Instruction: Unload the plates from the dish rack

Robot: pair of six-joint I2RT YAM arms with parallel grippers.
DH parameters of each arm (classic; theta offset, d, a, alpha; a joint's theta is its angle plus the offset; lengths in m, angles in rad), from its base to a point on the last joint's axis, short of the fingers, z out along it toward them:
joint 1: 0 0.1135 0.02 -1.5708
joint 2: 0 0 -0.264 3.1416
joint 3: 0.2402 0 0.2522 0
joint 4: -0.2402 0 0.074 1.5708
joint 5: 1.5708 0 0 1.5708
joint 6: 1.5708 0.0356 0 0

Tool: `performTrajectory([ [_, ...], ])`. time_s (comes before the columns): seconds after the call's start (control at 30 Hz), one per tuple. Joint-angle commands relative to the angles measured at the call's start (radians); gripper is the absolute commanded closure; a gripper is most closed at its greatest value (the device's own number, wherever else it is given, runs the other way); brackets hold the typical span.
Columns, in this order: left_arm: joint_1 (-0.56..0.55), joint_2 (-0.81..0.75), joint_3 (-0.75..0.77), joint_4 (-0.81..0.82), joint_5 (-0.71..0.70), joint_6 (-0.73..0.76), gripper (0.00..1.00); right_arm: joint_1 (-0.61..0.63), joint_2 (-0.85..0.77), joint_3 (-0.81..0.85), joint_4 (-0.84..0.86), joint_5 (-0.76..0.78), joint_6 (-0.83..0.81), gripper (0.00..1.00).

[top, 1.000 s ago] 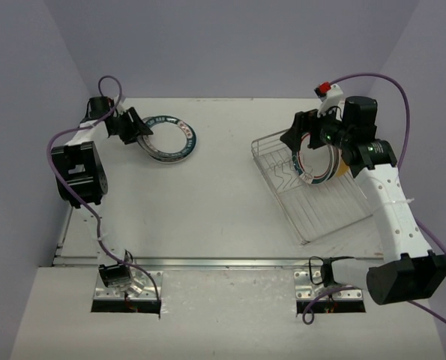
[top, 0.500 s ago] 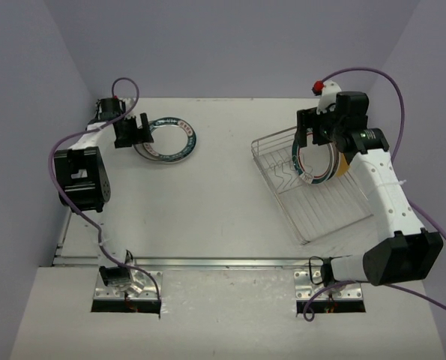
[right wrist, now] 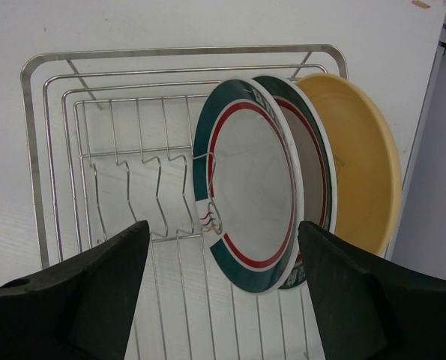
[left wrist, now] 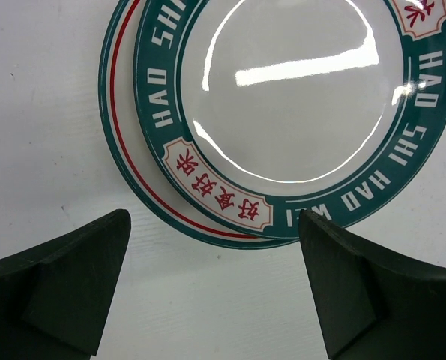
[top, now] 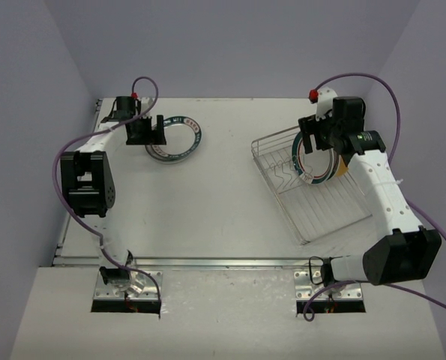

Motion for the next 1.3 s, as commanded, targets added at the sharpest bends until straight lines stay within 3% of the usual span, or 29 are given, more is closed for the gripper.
performTrajectory([
  [0.0,0.008,-0.091,0.035,0.038,0.035,-0.01,0.11,-0.002,-0.037,-0.019,0.054,0.06,-0.038,0.36],
  [0.13,-0.004,-0.187,-0.009,0.071,0.036,-0.012,0.12,-0.002,-0.022,-0.019,0.065,0.096,-0.078,0.59],
  [0.23,-0.015,-0.254,-0.035,0.076,0.034,-0.005,0.12,-0.002,0.004,-0.02,0.069,0.126,-0.102,0.67],
  [0.87,-0.02,-0.388,-0.155,0.083,0.043,-0.003,0.11,-0.038,0.15,-0.071,0.195,0.195,-0.186,0.68],
  [1.27,-0.025,-0.39,-0.192,0.1,0.041,0.002,0.1,-0.043,0.088,-0.015,0.151,0.145,-0.152,0.67],
])
